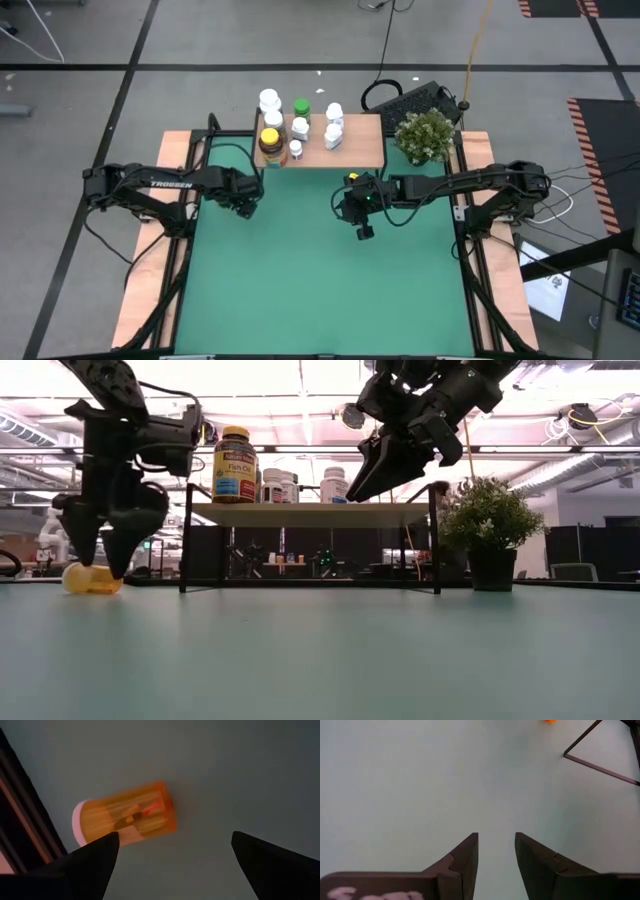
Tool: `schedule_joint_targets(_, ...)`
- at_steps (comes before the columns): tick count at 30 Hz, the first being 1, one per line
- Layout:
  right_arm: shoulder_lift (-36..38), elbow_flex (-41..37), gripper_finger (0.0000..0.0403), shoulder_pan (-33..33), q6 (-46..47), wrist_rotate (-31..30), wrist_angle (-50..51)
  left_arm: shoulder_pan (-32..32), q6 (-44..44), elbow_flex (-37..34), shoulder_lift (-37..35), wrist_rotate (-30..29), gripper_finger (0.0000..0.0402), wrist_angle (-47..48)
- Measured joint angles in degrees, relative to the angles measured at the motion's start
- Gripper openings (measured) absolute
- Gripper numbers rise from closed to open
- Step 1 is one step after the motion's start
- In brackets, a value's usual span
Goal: Pick and place medicine bottles onto shelf by color
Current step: Put the orange pill bottle on the shelf
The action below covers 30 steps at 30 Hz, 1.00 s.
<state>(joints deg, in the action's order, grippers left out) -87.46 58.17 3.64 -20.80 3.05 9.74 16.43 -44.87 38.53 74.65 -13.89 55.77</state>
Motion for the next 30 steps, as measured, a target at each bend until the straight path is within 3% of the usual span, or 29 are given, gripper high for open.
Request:
schedule_joint_targets(9, 0.00, 0.00, 0.0121, 0.01, 0.00, 0.00, -0.55, 0.04, -1.23, 2.32, -0.09, -0.82, 0.0390, 1.91)
schedule_joint_targets(14, 0.00, 0.00, 0.0121, 0.00, 0.15, 0.00, 0.13, -0.46, -6.19, 4.08, -0.11, -7.63, 0.0390, 7.85)
schedule_joint_targets(20, 0.00, 0.00, 0.0121, 0.00, 0.18, 0.00, 1.72, -0.83, -12.58, 0.13, -0.13, -9.12, 0.0390, 8.00)
schedule_joint_targets(30, 0.00, 0.00, 0.0121, 0.00, 0.20, 0.00, 1.70, 1.63, -13.74, -4.65, -0.13, -8.17, 0.0391, 2.34)
